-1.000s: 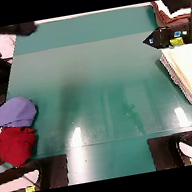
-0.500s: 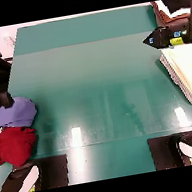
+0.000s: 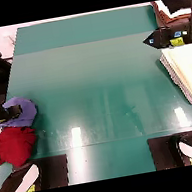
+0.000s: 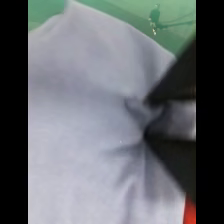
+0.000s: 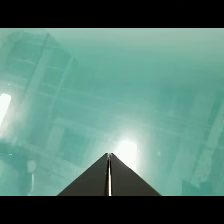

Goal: Fold the shirts.

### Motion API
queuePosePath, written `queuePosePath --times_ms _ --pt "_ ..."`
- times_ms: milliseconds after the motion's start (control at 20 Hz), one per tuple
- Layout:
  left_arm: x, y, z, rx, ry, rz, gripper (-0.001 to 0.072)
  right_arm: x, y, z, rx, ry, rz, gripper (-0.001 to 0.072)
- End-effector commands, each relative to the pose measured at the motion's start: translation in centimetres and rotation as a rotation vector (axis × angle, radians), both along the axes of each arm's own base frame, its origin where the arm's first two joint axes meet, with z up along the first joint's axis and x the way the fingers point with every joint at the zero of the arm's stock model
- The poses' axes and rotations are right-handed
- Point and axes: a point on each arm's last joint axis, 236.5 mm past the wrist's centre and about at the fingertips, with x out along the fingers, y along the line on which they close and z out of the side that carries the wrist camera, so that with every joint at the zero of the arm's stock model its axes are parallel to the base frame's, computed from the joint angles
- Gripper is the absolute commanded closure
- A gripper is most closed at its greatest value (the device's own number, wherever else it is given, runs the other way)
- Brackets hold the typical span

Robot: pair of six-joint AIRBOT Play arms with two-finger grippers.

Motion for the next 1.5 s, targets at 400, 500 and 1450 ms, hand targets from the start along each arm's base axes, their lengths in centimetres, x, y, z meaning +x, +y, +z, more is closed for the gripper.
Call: queuePosePath --times_ms 400,500,1450 --pt "8.0 -14.1 29.7 0.018 -0.634 -0.442 0.0687 0.1 -0.6 10.3 -0.005 -0.249 -0.014 0.0693" --pt "6.9 -19.9 33.4 -0.017 -0.723 -0.595 0.0688 -0.1 -1.3 12.6 -0.029 -0.312 -0.031 0.0693" --pt "12.5 -37.5 10.6 -0.487 -0.147 -0.724 0.015 -1.1 -1.6 14.9 -0.048 -0.357 -0.031 0.0693"
